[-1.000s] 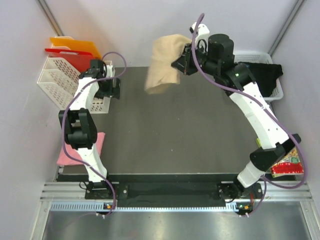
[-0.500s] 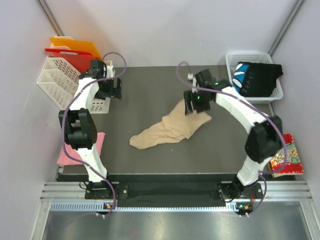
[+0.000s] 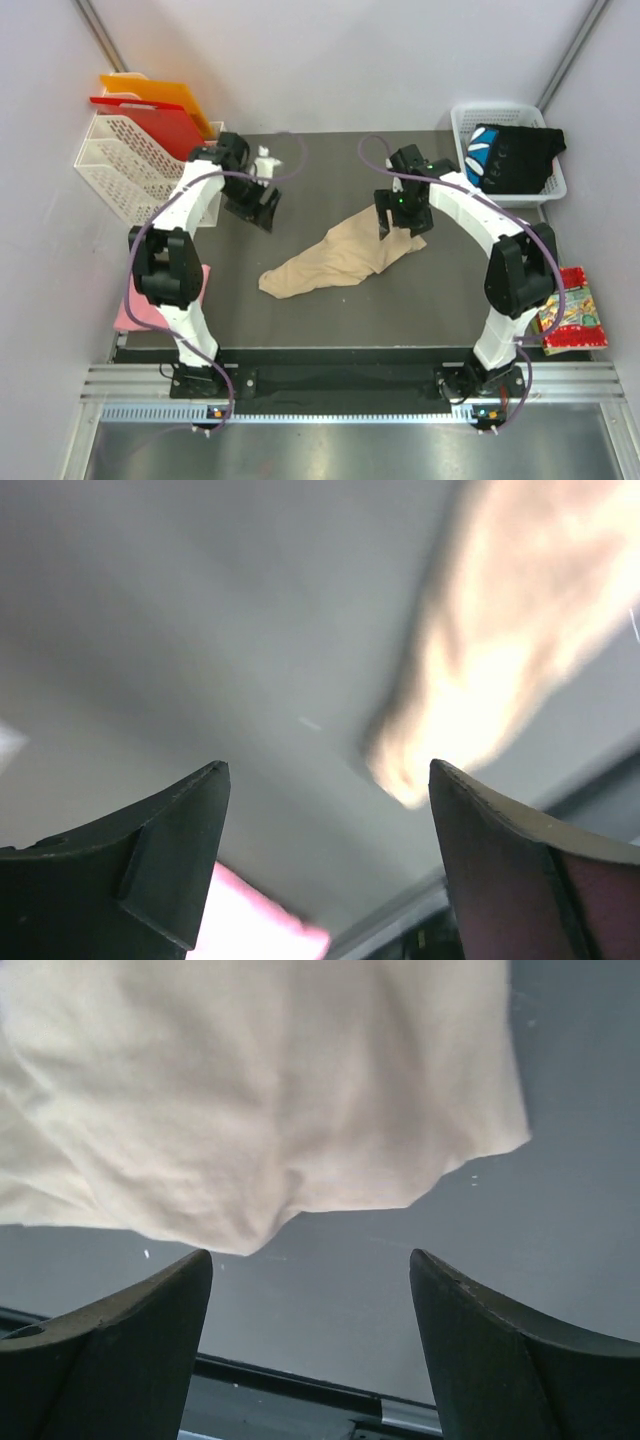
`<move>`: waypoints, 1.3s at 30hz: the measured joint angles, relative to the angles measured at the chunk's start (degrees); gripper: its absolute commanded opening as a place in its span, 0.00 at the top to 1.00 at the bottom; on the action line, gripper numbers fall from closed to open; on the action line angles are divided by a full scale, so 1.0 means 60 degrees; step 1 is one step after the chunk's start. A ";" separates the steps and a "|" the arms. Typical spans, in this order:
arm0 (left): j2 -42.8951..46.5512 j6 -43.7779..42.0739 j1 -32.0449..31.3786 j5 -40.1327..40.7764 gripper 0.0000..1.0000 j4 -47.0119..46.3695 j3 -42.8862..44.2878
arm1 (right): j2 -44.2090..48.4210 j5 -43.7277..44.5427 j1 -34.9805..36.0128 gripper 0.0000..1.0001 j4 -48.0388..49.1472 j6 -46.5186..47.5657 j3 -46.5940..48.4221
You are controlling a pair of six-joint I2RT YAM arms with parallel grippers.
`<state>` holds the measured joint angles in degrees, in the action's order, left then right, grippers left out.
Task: Fold and stack the t-shirts
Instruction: Move the tshirt to the center of the board
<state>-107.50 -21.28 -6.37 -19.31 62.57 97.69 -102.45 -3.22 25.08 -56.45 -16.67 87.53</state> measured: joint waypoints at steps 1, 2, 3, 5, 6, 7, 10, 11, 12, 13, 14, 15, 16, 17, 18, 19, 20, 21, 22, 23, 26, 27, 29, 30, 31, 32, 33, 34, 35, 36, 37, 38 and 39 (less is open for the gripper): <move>0.0157 -0.0321 -0.0270 -0.0091 0.15 0.0248 -0.0277 | 0.0000 0.0062 -0.0069 0.21 0.0025 -0.0011 0.0004; 0.0295 -0.0576 -0.0448 -0.0157 0.15 0.0452 -0.0550 | -0.0007 0.0127 -0.0171 0.21 0.0007 -0.0022 0.0004; 0.0495 -0.0860 -0.0612 -0.0208 0.15 0.0718 -0.0925 | -0.0007 0.0153 -0.0288 0.21 0.0007 -0.0033 0.0004; 0.0772 -0.1239 -0.0747 -0.0240 0.14 0.1231 -0.1464 | -0.0029 0.0222 -0.0565 0.21 0.0033 -0.0095 0.0004; 0.0922 -0.1381 -0.0754 -0.0237 0.14 0.1373 -0.1763 | -0.0062 0.0255 -0.0725 0.21 0.0044 -0.0124 0.0018; 0.1056 -0.1497 -0.0750 -0.0229 0.13 0.1534 -0.2047 | -0.0102 0.0288 -0.0882 0.21 0.0051 -0.0168 0.0062; 0.1475 -0.1698 -0.0732 -0.0131 0.13 0.1730 -0.2885 | -0.0229 0.0357 -0.1224 0.22 0.0120 -0.0229 0.0219; 0.1596 -0.1719 -0.0725 -0.0131 0.13 0.1734 -0.3111 | -0.0280 0.0386 -0.1308 0.22 0.0138 -0.0240 0.0280; 0.1723 -0.1723 -0.0721 -0.0138 0.12 0.1756 -0.3348 | -0.0324 0.0408 -0.1366 0.23 0.0153 -0.0244 0.0324; 0.1821 -0.1701 -0.0729 -0.0157 0.12 0.1752 -0.3544 | -0.0379 0.0430 -0.1410 0.23 0.0168 -0.0251 0.0386; 0.1876 -0.1683 -0.0747 -0.0178 0.12 0.1749 -0.3683 | -0.0415 0.0444 -0.1421 0.23 0.0189 -0.0251 0.0423; 0.1894 -0.1643 -0.0776 -0.0211 0.12 0.1730 -0.3792 | -0.0455 0.0452 -0.1417 0.23 0.0229 -0.0259 0.0444; 0.1894 -0.1603 -0.0820 -0.0251 0.12 0.1683 -0.3858 | -0.0503 0.0452 -0.1413 0.23 0.0237 -0.0262 0.0466; 0.1891 -0.1486 -0.0896 -0.0295 0.13 0.1581 -0.3942 | -0.0539 0.0452 -0.1413 0.23 0.0255 -0.0262 0.0481; 0.1887 -0.1428 -0.0965 -0.0350 0.13 0.1508 -0.4000 | -0.0576 0.0452 -0.1413 0.23 0.0288 -0.0262 0.0484; 0.1869 -0.1326 -0.1056 -0.0408 0.13 0.1428 -0.4051 | -0.0605 0.0452 -0.1413 0.24 0.0310 -0.0262 0.0484; 0.1836 -0.1228 -0.1151 -0.0466 0.13 0.1348 -0.4091 | -0.0637 0.0452 -0.1417 0.24 0.0339 -0.0266 0.0484; 0.1749 -0.1147 -0.1239 -0.0535 0.14 0.1242 -0.4124 | -0.0659 0.0452 -0.1417 0.24 0.0368 -0.0266 0.0484; 0.1617 -0.1042 -0.1311 -0.0608 0.16 0.1133 -0.4153 | -0.0688 0.0452 -0.1421 0.24 0.0404 -0.0270 0.0484; 0.1468 -0.0943 -0.1373 -0.0656 0.18 0.1005 -0.4186 | -0.0710 0.0455 -0.1432 0.24 0.0433 -0.0273 0.0484; 0.1031 -0.0736 -0.1428 -0.0707 0.25 0.0688 -0.4313 | -0.0718 0.0455 -0.1472 0.24 0.0579 -0.0331 0.0484; 0.0914 -0.0692 -0.1428 -0.0707 0.27 0.0616 -0.4360 | -0.0718 0.0452 -0.1479 0.24 0.0619 -0.0339 0.0481; 0.0750 -0.0608 -0.1424 -0.0692 0.28 0.0444 -0.4513 | -0.0718 0.0452 -0.1504 0.24 0.0699 -0.0346 0.0481; 0.0710 -0.0579 -0.1424 -0.0659 0.29 0.0372 -0.4594 | -0.0718 0.0452 -0.1515 0.24 0.0743 -0.0350 0.0477; 0.0692 -0.0535 -0.1424 -0.0627 0.29 0.0313 -0.4663 | -0.0718 0.0452 -0.1526 0.24 0.0772 -0.0353 0.0474; 0.0688 -0.0488 -0.1424 -0.0605 0.30 0.0233 -0.4725 | -0.0718 0.0448 -0.1541 0.24 0.0801 -0.0372 0.0459; 0.0688 -0.0452 -0.1424 -0.0586 0.32 0.0153 -0.4776 | -0.0710 0.0448 -0.1552 0.24 0.0849 -0.0379 0.0408; 0.0685 -0.0408 -0.1424 -0.0568 0.33 0.0076 -0.4812 | -0.0710 0.0441 -0.1566 0.24 0.0856 -0.0401 0.0353; 0.0678 -0.0353 -0.1424 -0.0550 0.34 -0.0004 -0.4830 | -0.0710 0.0426 -0.1585 0.24 0.0867 -0.0412 0.0299; 0.0656 -0.0313 -0.1424 -0.0550 0.36 -0.0084 -0.4834 | -0.0710 0.0423 -0.1606 0.24 0.0889 -0.0412 0.0229; 0.0630 -0.0244 -0.1424 -0.0546 0.39 -0.0178 -0.4834 | -0.0710 0.0412 -0.1632 0.24 0.0903 -0.0412 0.0175; 0.0590 -0.0200 -0.1424 -0.0546 0.42 -0.0240 -0.4834 | -0.0710 0.0408 -0.1647 0.24 0.0907 -0.0419 0.0149; 0.0535 -0.0164 -0.1424 -0.0543 0.55 -0.0313 -0.4834 | -0.0710 0.0401 -0.1654 0.24 0.0936 -0.0415 0.0113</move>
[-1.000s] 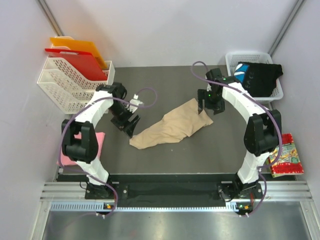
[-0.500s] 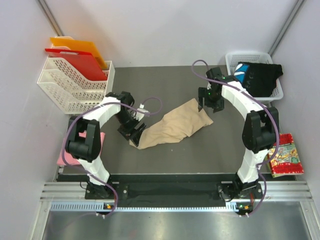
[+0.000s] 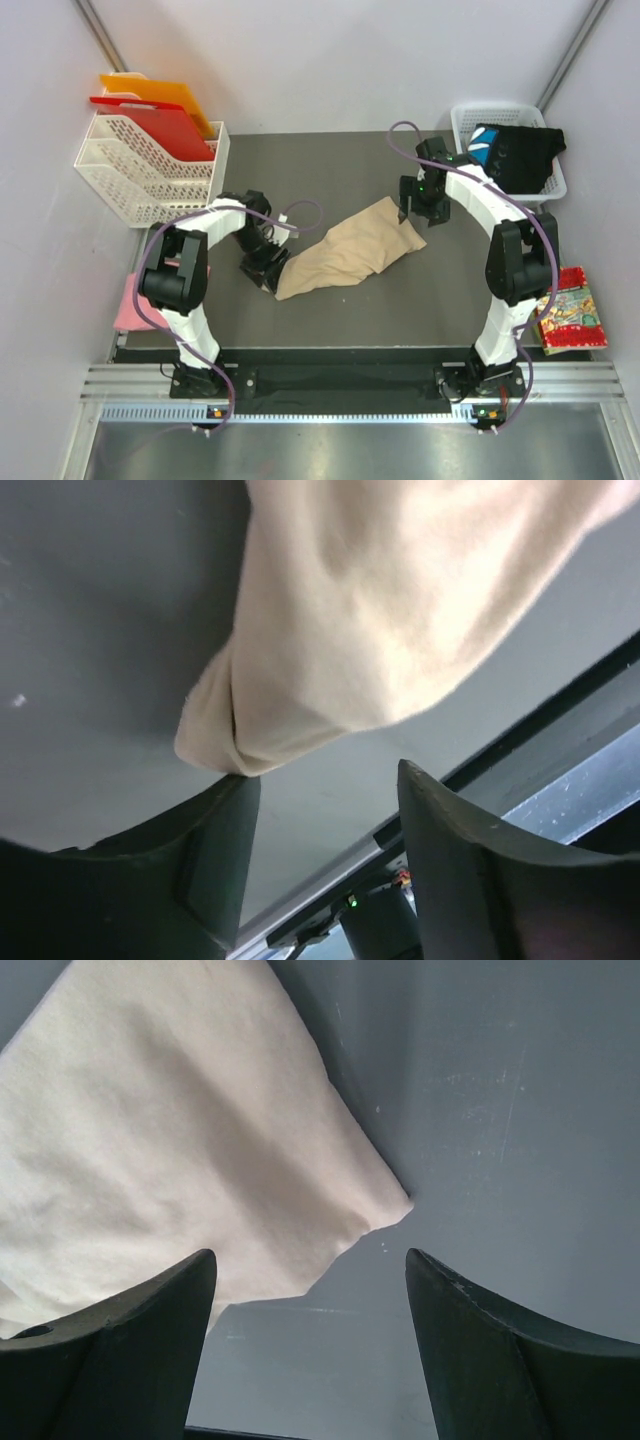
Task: Fold and stack the t-shirts
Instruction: Move the tshirt to the center of the board, then flatten the tshirt out
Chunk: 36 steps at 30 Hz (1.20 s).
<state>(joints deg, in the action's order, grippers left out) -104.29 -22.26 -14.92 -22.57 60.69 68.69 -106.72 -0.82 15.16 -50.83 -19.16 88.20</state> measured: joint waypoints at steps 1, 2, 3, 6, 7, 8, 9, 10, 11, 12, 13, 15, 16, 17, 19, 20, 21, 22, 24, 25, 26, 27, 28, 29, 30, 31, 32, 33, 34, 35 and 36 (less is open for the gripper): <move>-0.0066 0.0029 0.0000 0.0004 0.67 -0.0080 0.0000 | 0.0000 -0.0007 -0.0011 0.24 0.0011 0.0000 -0.0022; -0.0153 0.0109 0.0000 0.0018 0.81 -0.0157 -0.0004 | 0.0000 -0.0011 -0.0015 0.24 0.0062 0.0000 -0.0051; -0.0222 0.0186 0.0000 0.0018 0.95 -0.0229 -0.0004 | 0.0000 -0.0011 -0.0018 0.24 0.0098 0.0000 -0.0084; -0.0379 0.0302 0.0000 0.0055 1.00 -0.0415 -0.0004 | -0.0029 -0.0007 -0.0058 0.24 0.0193 0.0004 -0.0222; -0.0401 0.0306 0.0000 0.0073 1.00 -0.0444 0.0000 | -0.0087 -0.0004 -0.0080 0.24 0.0251 0.0004 -0.0262; -0.0404 0.0310 0.0000 0.0087 1.00 -0.0455 0.0004 | -0.0160 -0.0007 -0.0098 0.25 0.0284 0.0004 -0.0284; -0.0404 0.0331 0.0000 0.0087 1.00 -0.0437 0.0033 | -0.0280 -0.0011 -0.0120 0.27 0.0379 0.0004 -0.0342; -0.0404 0.0350 0.0000 0.0095 1.00 -0.0437 0.0091 | -0.0390 -0.0011 -0.0131 0.27 0.0444 0.0004 -0.0397; -0.0404 0.0375 0.0000 0.0095 1.00 -0.0437 0.0160 | -0.0525 -0.0015 -0.0142 0.29 0.0521 0.0004 -0.0470; -0.0404 0.0382 0.0000 0.0106 1.00 -0.0423 0.0273 | -0.0681 -0.0022 -0.0157 0.32 0.0586 0.0004 -0.0550; -0.0404 0.0390 0.0000 0.0131 1.00 -0.0423 0.0368 | -0.0805 -0.0029 -0.0160 0.34 0.0630 0.0004 -0.0612; -0.0404 0.0408 0.0007 0.0182 1.00 -0.0408 0.0627 | -0.1126 -0.0095 -0.0171 0.39 0.0809 -0.0007 -0.0769; -0.0404 0.0412 0.0025 0.0204 1.00 -0.0408 0.0765 | -0.1249 -0.0138 -0.0171 0.41 0.0863 -0.0004 -0.0823; -0.0404 0.0419 0.0044 0.0211 1.00 -0.0404 0.0882 | -0.1370 -0.0102 -0.0171 0.44 0.0882 0.0022 -0.0805; -0.0404 0.0441 0.0076 0.0244 1.00 -0.0401 0.1078 | -0.1373 -0.0171 -0.0182 0.51 0.0903 0.0022 -0.0794; -0.0404 0.0444 0.0106 0.0244 1.00 -0.0397 0.1169 | -0.1373 -0.0200 -0.0208 0.53 0.0900 0.0033 -0.0794; -0.0404 0.0444 0.0142 0.0251 1.00 -0.0397 0.1239 | -0.1373 -0.0291 -0.0251 0.55 0.0918 0.0007 -0.0801; -0.0404 0.0444 0.0171 0.0251 1.00 -0.0397 0.1275 | -0.1373 -0.0331 -0.0273 0.55 0.0922 0.0004 -0.0805; -0.0404 0.0444 0.0226 0.0270 0.78 -0.0375 0.1290 | -0.1373 -0.0419 -0.0302 0.53 0.0940 0.0000 -0.0812; -0.0404 0.0444 0.0240 0.0310 0.67 -0.0346 0.1271 | -0.1373 -0.0455 -0.0302 0.54 0.0951 0.0004 -0.0816; -0.0404 0.0426 0.0259 0.0361 0.56 -0.0346 0.1228 | -0.1373 -0.0470 -0.0302 0.53 0.0954 0.0004 -0.0820; -0.0393 0.0415 0.0270 0.0415 0.50 -0.0368 0.1133 | -0.1370 -0.0488 -0.0302 0.53 0.0962 0.0007 -0.0823; -0.0375 0.0382 0.0284 0.0452 0.42 -0.0372 0.0991 | -0.1370 -0.0492 -0.0302 0.52 0.0973 0.0007 -0.0831; -0.0361 0.0386 0.0306 0.0492 0.35 -0.0364 0.0787 | -0.1355 -0.0499 -0.0302 0.52 0.0991 0.0007 -0.0849; -0.0342 0.0375 0.0317 0.0525 0.31 -0.0375 0.0579 | -0.1315 -0.0514 -0.0302 0.52 0.1035 0.0007 -0.0900; -0.0321 0.0397 0.0331 0.0579 0.26 -0.0368 0.0335 | -0.1264 -0.0528 -0.0302 0.52 0.1115 0.0007 -0.0987; -0.0321 0.0375 0.0346 0.0619 0.25 -0.0324 0.0175 | -0.1206 -0.0543 -0.0302 0.52 0.1198 0.0007 -0.1071; -0.0321 0.0397 0.0357 0.0674 0.24 -0.0328 0.0007 | -0.1155 -0.0554 -0.0302 0.52 0.1279 0.0007 -0.1144; -0.0302 0.0433 0.0364 0.0692 0.23 -0.0266 -0.0069 | -0.1118 -0.0565 -0.0302 0.52 0.1337 0.0007 -0.1202; -0.0248 0.0441 0.0375 0.0699 0.22 -0.0266 -0.0120 | -0.1082 -0.0568 -0.0302 0.52 0.1399 0.0011 -0.1260; -0.0175 0.0452 0.0382 0.0710 0.23 -0.0288 -0.0149 | -0.1038 -0.0576 -0.0302 0.52 0.1450 0.0007 -0.1319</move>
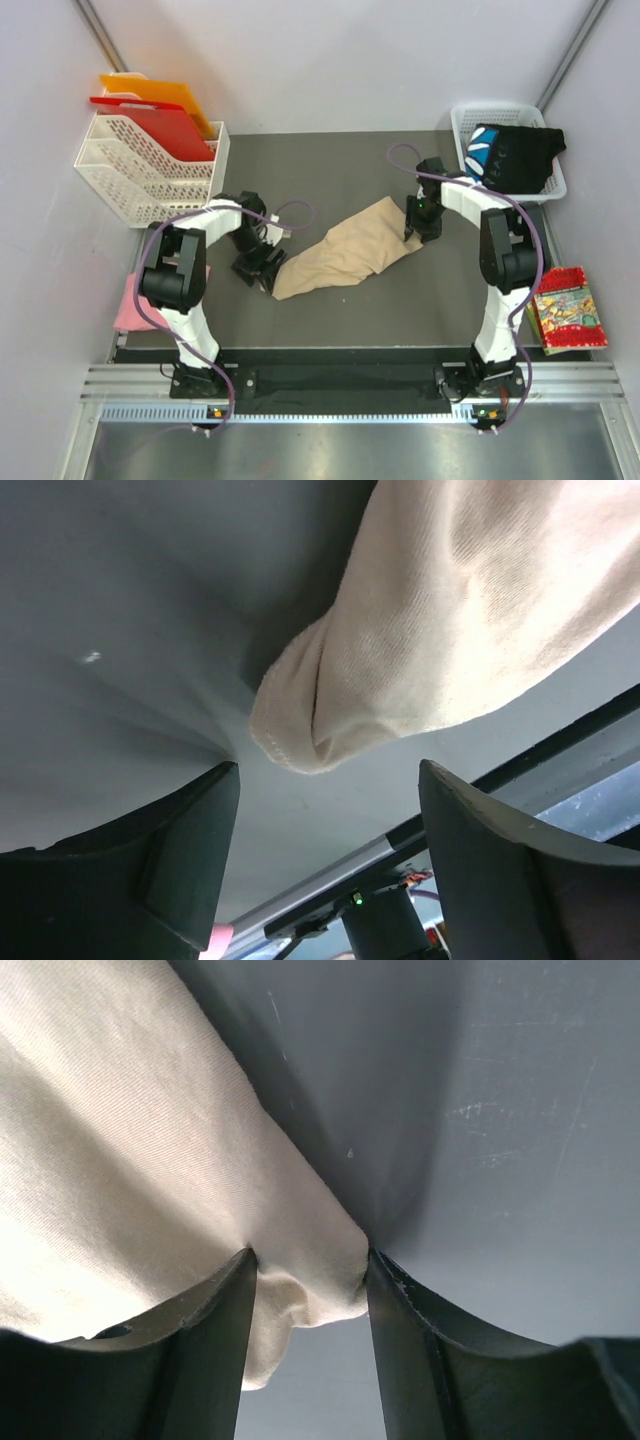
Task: Fold and stack the t-shirts
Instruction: Flatten the tshirt out
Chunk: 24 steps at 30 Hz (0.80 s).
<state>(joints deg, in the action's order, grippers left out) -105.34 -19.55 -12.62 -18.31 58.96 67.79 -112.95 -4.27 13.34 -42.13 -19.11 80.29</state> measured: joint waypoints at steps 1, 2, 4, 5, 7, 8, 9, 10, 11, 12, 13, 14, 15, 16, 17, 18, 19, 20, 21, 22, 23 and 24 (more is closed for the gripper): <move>0.0055 0.0007 0.0004 -0.0004 0.24 -0.0022 -0.0004 | 0.0026 -0.0007 0.0000 0.52 0.0033 -0.0004 -0.0033; 0.0106 0.0025 0.0007 -0.0011 0.30 -0.0066 -0.0004 | 0.0055 -0.0011 0.0000 0.53 0.0069 -0.0004 -0.0076; 0.0157 0.0066 0.0011 -0.0036 0.36 -0.0131 -0.0015 | 0.0091 -0.0029 0.0000 0.53 0.0131 0.0000 -0.0131; 0.0157 0.0102 0.0018 -0.0073 0.39 -0.0160 -0.0029 | 0.0098 -0.0051 0.0000 0.53 0.0131 -0.0004 -0.0138; 0.0153 0.0189 0.0018 -0.0175 0.45 -0.0208 -0.0051 | 0.0102 -0.0062 0.0000 0.54 0.0131 -0.0004 -0.0142; 0.0146 0.0240 0.0018 -0.0233 0.46 -0.0222 -0.0051 | 0.0102 -0.0066 0.0000 0.55 0.0131 -0.0004 -0.0142; 0.0135 0.0277 0.0018 -0.0328 0.49 -0.0251 -0.0047 | 0.0102 -0.0084 0.0000 0.55 0.0131 -0.0004 -0.0142; 0.0102 0.0317 0.0018 -0.0401 0.50 -0.0273 -0.0047 | 0.0102 -0.0084 0.0000 0.55 0.0127 -0.0004 -0.0142; 0.0066 0.0361 0.0018 -0.0470 0.51 -0.0284 -0.0047 | 0.0102 -0.0095 0.0000 0.56 0.0124 -0.0004 -0.0142; 0.0004 0.0397 0.0018 -0.0554 0.54 -0.0299 -0.0047 | 0.0102 -0.0098 0.0000 0.57 0.0120 -0.0007 -0.0142; -0.0058 0.0430 0.0018 -0.0605 0.56 -0.0313 -0.0047 | 0.0102 -0.0117 0.0000 0.57 0.0117 -0.0007 -0.0142; -0.0120 0.0474 0.0018 -0.0656 0.59 -0.0313 -0.0044 | 0.0106 -0.0135 0.0000 0.60 0.0113 -0.0007 -0.0142; -0.0168 0.0506 0.0018 -0.0703 0.63 -0.0317 -0.0044 | 0.0109 -0.0168 0.0000 0.62 0.0109 -0.0011 -0.0142; -0.0197 0.0532 0.0018 -0.0747 0.75 -0.0324 -0.0044 | 0.0113 -0.0204 0.0000 0.64 0.0106 -0.0018 -0.0146; -0.0204 0.0546 0.0018 -0.0783 0.83 -0.0324 -0.0040 | 0.0117 -0.0237 0.0000 0.70 0.0106 -0.0026 -0.0153; -0.0204 0.0550 0.0018 -0.0809 0.92 -0.0310 -0.0029 | 0.0117 -0.0266 0.0004 0.74 0.0095 -0.0036 -0.0157; -0.0204 0.0565 0.0018 -0.0838 1.00 -0.0310 -0.0004 | 0.0120 -0.0291 0.0007 0.78 0.0106 -0.0044 -0.0175; -0.0204 0.0597 0.0018 -0.0849 1.00 -0.0313 0.0033 | 0.0120 -0.0317 0.0007 0.85 0.0095 -0.0062 -0.0189; -0.0204 0.0586 0.0018 -0.0856 1.00 -0.0302 0.0087 | 0.0120 -0.0335 0.0007 0.88 0.0087 -0.0073 -0.0189; -0.0204 0.0576 0.0018 -0.0856 1.00 -0.0295 0.0157 | 0.0124 -0.0364 0.0007 0.91 0.0091 -0.0117 -0.0189; -0.0204 0.0572 0.0018 -0.0849 1.00 -0.0273 0.0251 | 0.0135 -0.0390 0.0007 0.98 0.0087 -0.0106 -0.0189; -0.0204 0.0572 0.0018 -0.0838 1.00 -0.0237 0.0361 | 0.0138 -0.0404 0.0007 1.00 0.0084 -0.0091 -0.0186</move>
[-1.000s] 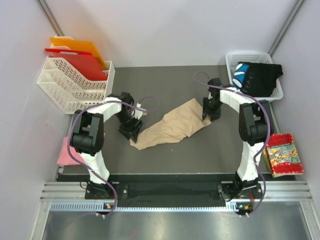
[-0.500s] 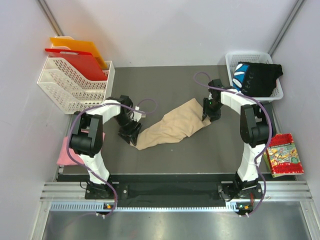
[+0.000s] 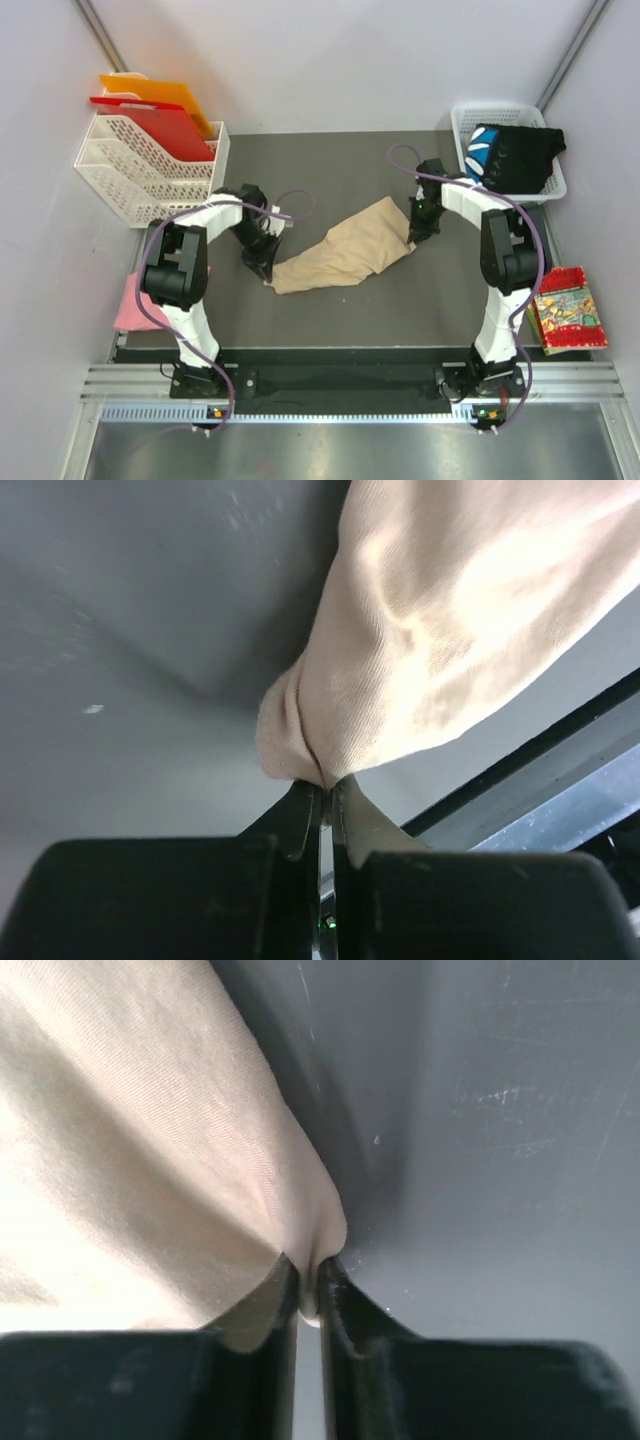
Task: Fold and stack the t-shirts
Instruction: Flatten the tshirt out
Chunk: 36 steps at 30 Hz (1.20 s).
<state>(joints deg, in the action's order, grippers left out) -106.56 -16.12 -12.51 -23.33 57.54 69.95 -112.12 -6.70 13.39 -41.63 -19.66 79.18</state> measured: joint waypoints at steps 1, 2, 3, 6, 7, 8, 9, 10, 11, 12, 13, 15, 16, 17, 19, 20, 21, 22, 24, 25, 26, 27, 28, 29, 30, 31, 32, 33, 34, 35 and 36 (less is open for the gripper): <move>0.0000 0.0000 0.0000 0.0011 1.00 0.0051 0.0178 | 0.0000 -0.0004 0.0000 1.00 -0.0022 -0.0015 0.0015; -0.0007 -0.0004 0.0000 0.0055 1.00 0.0175 0.0477 | 0.0000 -0.0015 0.0000 1.00 -0.0069 -0.0018 0.0051; -0.0018 -0.0007 0.0000 0.0084 1.00 0.0211 0.0739 | 0.0000 -0.0025 0.0000 1.00 -0.0186 -0.0026 0.0142; -0.0153 -0.0025 0.0036 0.0441 1.00 0.0510 0.2368 | 0.0004 -0.0058 0.0000 1.00 -0.0546 -0.0026 0.0736; -0.0200 -0.0044 0.0073 0.0565 1.00 0.0499 0.2922 | 0.0004 -0.0073 0.0000 1.00 -0.0648 -0.0026 0.1071; -0.0299 -0.0069 0.0117 0.0721 1.00 0.0601 0.3708 | 0.0022 -0.0087 0.0000 1.00 -0.0721 -0.0022 0.1406; -0.0357 -0.0113 0.0171 0.0911 1.00 0.0535 0.4532 | 0.0055 -0.0102 0.0000 1.00 -0.0809 -0.0018 0.1796; -0.0408 -0.0142 0.0226 0.1064 1.00 0.0546 0.5122 | 0.0098 -0.0127 0.0000 1.00 -0.0900 -0.0015 0.2229; -0.0452 -0.0208 0.0280 0.1246 1.00 0.0528 0.5803 | 0.0168 -0.0153 0.0000 1.00 -0.0929 -0.0011 0.2645; -0.0452 -0.0280 0.0331 0.1468 1.00 0.0441 0.6386 | 0.0237 -0.0164 0.0000 1.00 -0.0943 0.0000 0.2940; -0.0452 -0.0339 0.0364 0.1654 1.00 0.0415 0.6841 | 0.0375 -0.0168 0.0000 1.00 -0.0911 0.0011 0.3253; -0.0444 -0.0506 0.0419 0.2106 1.00 0.0262 0.7570 | 0.0787 -0.0164 0.0000 1.00 -0.0823 0.0018 0.3523; -0.0412 -0.0576 0.0441 0.2277 1.00 0.0149 0.7734 | 0.1024 -0.0164 0.0000 1.00 -0.0794 0.0018 0.3519; -0.0357 -0.0678 0.0452 0.2492 1.00 -0.0011 0.7814 | 0.1341 -0.0168 0.0000 1.00 -0.0758 0.0022 0.3472; -0.0251 -0.0871 0.0455 0.2827 1.00 -0.0124 0.7821 | 0.2055 -0.0164 0.0000 1.00 -0.0572 0.0029 0.3140; -0.0215 -0.0951 0.0455 0.2932 1.00 -0.0135 0.7807 | 0.2404 -0.0164 0.0000 1.00 -0.0499 0.0040 0.2896; -0.0171 -0.1035 0.0455 0.3034 1.00 -0.0164 0.7737 | 0.2769 -0.0164 0.0000 1.00 -0.0444 0.0069 0.2597; -0.0033 -0.1107 0.0463 0.3089 1.00 -0.0280 0.7410 | 0.3129 -0.0164 0.0000 1.00 -0.0459 0.0095 0.2255; 0.0197 -0.1177 0.0463 0.3129 1.00 -0.0324 0.6867 | 0.3716 -0.0157 0.0015 1.00 -0.0448 0.0127 0.1450; 0.0444 -0.1235 0.0463 0.3144 1.00 -0.0430 0.6262 | 0.3963 -0.0146 0.0036 1.00 -0.0477 0.0168 0.0976; 0.0623 -0.1271 0.0463 0.3155 1.00 -0.0433 0.5821 | 0.4142 -0.0142 0.0040 1.00 -0.0554 0.0178 0.0594; 0.0794 -0.1308 0.0463 0.3155 1.00 -0.0364 0.5359 | 0.4342 -0.0146 0.0058 1.00 -0.0612 0.0197 0.0109; 0.0914 -0.1311 0.0463 0.3151 1.00 -0.0321 0.4998 | 0.4484 -0.0146 0.0066 1.00 -0.0769 0.0200 -0.0284; 0.0973 -0.1315 0.0463 0.3151 1.00 -0.0262 0.4761 | 0.4568 -0.0142 0.0066 1.00 -0.0969 0.0200 -0.0535; 0.0984 -0.1315 0.0463 0.3155 1.00 -0.0215 0.4677 | 0.4586 -0.0117 0.0073 1.00 -0.1093 0.0200 -0.0634; 0.0984 -0.1311 0.0459 0.3162 1.00 -0.0175 0.4670 | 0.4586 -0.0087 0.0080 1.00 -0.1202 0.0197 -0.0634; 0.0980 -0.1308 0.0463 0.3206 1.00 -0.0168 0.4707 | 0.4586 -0.0073 0.0080 1.00 -0.1228 0.0197 -0.0597; 0.0965 -0.1308 0.0463 0.3271 1.00 -0.0138 0.4849 | 0.4557 -0.0022 0.0080 1.00 -0.1330 0.0193 -0.0386; 0.0954 -0.1304 0.0463 0.3311 1.00 -0.0135 0.4987 | 0.4513 0.0022 0.0080 1.00 -0.1341 0.0197 -0.0175; 0.0827 -0.1304 0.0463 0.3417 1.00 -0.0018 0.5410 | 0.4437 0.0073 0.0080 1.00 -0.1395 0.0197 0.0124; 0.0637 -0.1300 0.0459 0.3555 1.00 -0.0047 0.5941 | 0.4237 0.0146 0.0080 1.00 -0.1490 0.0200 0.0641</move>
<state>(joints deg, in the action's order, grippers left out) -102.74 -23.92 -9.76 -2.00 57.25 105.60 -86.70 -5.82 13.87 -50.57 -18.46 83.02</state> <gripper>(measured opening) 0.034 0.028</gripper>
